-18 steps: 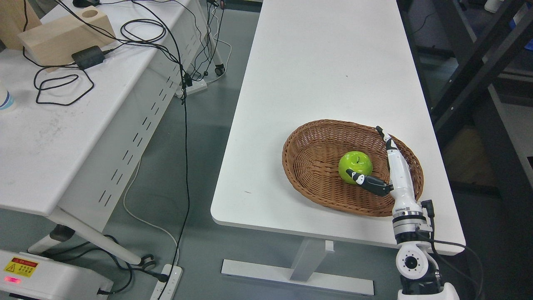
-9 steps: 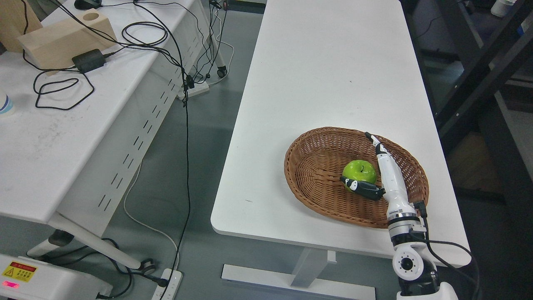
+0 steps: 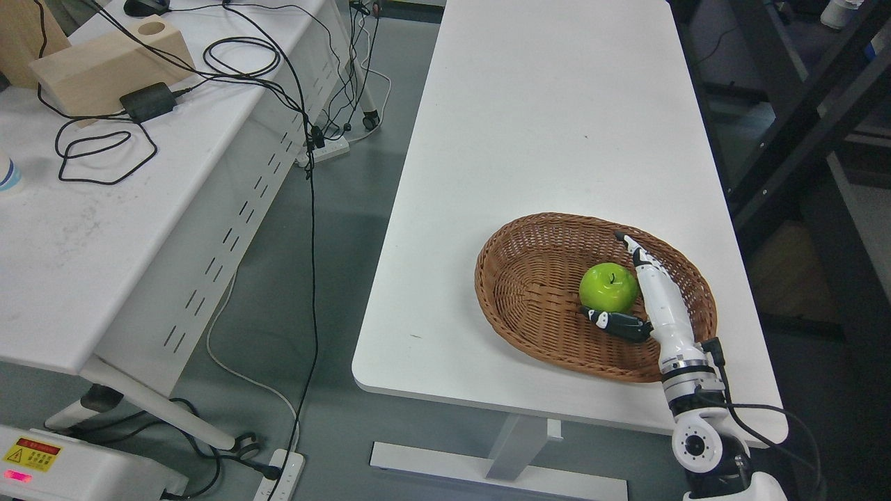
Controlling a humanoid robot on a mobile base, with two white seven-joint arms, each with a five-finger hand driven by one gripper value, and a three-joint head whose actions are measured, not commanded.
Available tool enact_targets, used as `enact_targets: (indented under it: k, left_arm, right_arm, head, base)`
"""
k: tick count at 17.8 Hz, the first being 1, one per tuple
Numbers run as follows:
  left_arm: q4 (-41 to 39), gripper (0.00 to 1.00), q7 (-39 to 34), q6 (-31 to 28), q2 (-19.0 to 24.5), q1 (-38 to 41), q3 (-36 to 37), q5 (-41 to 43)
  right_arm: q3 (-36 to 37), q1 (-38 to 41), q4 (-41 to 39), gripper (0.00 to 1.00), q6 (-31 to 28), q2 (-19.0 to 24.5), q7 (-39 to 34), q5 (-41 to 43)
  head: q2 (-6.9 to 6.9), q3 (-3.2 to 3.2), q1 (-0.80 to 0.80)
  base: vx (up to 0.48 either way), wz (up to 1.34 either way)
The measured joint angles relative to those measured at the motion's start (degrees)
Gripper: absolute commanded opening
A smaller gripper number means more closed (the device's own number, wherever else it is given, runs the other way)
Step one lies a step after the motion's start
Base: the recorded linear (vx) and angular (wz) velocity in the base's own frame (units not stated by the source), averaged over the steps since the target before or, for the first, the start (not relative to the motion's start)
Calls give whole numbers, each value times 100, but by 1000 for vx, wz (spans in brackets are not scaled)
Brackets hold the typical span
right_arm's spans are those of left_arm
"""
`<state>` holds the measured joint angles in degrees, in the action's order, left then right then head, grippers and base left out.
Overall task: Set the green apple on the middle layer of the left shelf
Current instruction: 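Reach the right hand into the basket and close fingers around the green apple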
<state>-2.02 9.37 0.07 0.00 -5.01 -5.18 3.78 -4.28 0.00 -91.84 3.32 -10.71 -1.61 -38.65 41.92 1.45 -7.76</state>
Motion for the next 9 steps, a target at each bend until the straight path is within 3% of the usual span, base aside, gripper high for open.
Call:
enact_targets:
  k: [9]
  left_arm:
    - [0,100,0,0,0,0,0,0]
  right_arm:
    - [-226,0,175,98,127,-266,0,-13]
  head:
    - [0,0,0]
  base:
    - [0,0]
